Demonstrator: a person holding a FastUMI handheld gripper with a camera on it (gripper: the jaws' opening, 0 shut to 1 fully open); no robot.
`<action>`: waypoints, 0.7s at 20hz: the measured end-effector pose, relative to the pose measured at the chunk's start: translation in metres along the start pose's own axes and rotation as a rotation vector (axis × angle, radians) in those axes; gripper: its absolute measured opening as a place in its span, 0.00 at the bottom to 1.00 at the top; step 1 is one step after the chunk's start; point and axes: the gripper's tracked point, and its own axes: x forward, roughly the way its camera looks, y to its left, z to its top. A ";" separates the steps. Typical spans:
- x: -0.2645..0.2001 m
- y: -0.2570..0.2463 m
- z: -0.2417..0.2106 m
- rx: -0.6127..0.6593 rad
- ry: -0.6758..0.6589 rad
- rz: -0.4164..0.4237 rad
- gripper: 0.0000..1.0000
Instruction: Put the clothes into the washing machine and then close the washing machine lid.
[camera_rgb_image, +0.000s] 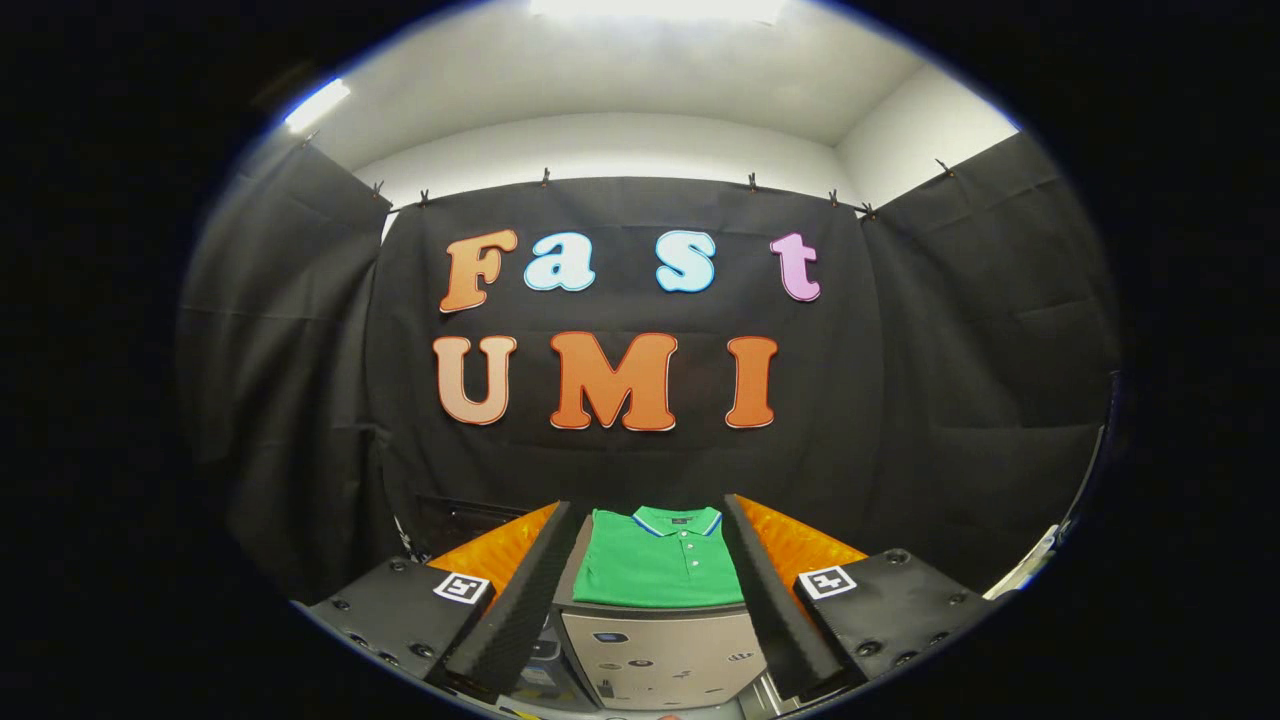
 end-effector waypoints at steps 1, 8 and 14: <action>0.002 -0.004 -0.003 0.001 0.006 0.001 0.96; 0.046 -0.036 -0.009 0.028 0.015 0.041 0.96; 0.110 -0.067 -0.033 0.058 0.065 0.070 0.97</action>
